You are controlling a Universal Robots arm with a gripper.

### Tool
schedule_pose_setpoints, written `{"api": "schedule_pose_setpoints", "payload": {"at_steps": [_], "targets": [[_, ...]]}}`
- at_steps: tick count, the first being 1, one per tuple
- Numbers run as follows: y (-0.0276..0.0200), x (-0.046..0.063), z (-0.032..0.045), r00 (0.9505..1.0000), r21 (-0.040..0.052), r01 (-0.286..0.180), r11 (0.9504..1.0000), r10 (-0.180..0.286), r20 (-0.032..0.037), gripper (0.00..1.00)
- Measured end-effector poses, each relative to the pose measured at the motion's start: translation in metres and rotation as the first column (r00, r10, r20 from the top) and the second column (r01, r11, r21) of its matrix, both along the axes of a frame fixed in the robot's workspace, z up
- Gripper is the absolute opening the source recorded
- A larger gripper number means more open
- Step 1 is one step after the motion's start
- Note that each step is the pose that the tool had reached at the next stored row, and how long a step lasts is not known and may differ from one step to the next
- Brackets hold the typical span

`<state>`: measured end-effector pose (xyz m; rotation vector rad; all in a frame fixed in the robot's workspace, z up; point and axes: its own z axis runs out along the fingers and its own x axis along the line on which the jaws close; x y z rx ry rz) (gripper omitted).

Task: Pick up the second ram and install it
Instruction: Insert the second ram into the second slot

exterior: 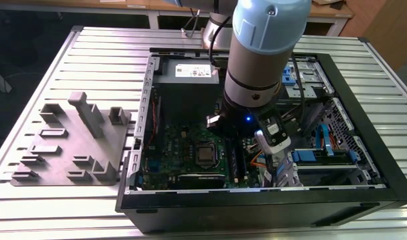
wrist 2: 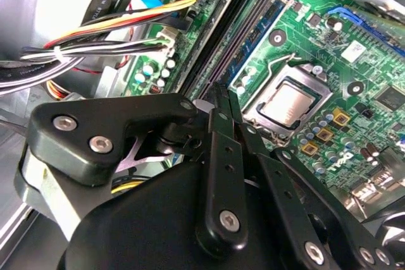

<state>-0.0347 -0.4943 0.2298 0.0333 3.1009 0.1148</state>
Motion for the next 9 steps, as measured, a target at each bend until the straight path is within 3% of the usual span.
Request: {"api": "schedule_pose_setpoints", "payload": {"at_steps": [4, 9], "targets": [[-0.001, 0.0, 0.0004, 1.0, 0.0074, 0.0, 1.0, 0.0, 0.0, 0.08], [-0.0017, 0.0, 0.0014, 1.0, 0.0082, 0.0, 1.0, 0.0, -0.0001, 0.08]]}}
